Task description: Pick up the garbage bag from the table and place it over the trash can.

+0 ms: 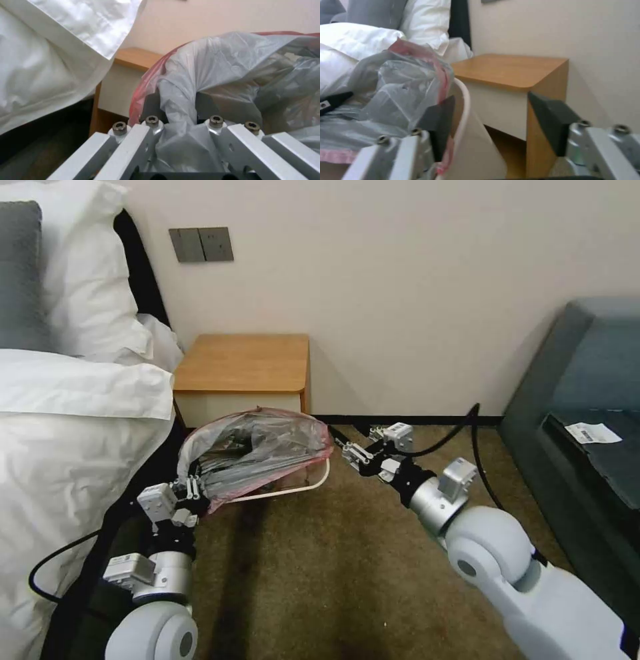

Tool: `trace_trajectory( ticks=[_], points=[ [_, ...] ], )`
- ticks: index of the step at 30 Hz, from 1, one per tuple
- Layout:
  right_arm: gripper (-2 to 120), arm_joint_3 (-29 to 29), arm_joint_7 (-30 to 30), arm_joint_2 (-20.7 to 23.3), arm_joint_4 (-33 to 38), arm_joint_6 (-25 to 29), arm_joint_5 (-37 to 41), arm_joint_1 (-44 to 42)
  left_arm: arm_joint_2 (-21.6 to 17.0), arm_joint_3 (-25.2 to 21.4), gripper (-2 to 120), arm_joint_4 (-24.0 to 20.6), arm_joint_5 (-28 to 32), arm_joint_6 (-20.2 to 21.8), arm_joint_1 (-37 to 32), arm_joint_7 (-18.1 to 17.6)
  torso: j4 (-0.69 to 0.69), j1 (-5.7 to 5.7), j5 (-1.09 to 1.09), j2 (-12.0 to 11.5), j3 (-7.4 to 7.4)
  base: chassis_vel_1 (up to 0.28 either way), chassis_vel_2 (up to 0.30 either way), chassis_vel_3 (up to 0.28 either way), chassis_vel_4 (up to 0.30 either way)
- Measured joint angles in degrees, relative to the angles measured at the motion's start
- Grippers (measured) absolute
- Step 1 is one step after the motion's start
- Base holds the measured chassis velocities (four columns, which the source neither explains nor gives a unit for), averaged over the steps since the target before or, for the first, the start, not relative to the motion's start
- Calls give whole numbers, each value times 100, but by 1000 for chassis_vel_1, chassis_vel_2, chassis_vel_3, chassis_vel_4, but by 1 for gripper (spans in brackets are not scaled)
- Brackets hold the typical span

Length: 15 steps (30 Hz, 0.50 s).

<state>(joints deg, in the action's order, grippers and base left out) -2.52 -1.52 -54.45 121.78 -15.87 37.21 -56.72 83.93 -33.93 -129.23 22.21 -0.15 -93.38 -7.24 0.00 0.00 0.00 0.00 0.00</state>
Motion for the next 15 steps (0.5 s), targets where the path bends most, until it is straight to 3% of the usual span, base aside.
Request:
trace_trajectory(
  ticks=[3,6,12,15],
  points=[
    [76,200,-18,-37,-106,-45,121,209,-13,-3,11,-8,-2,0,-17,6,0,0,-1,0,0,0,0,0,0],
    [76,227,-49,-70,-94,-78,136,258,10,-5,11,-7,-6,0,-16,7,1,0,0,0,0,0,0,0,0],
    [96,-81,-81,16,376,-101,184,20,32,-5,11,66,-22,-17,-25,9,-1,0,-1,0,0,0,0,0,0],
    [100,-114,-106,39,572,-130,230,-40,41,16,11,79,-36,-19,-13,9,0,0,-1,0,0,0,0,0,0]
  ],
)
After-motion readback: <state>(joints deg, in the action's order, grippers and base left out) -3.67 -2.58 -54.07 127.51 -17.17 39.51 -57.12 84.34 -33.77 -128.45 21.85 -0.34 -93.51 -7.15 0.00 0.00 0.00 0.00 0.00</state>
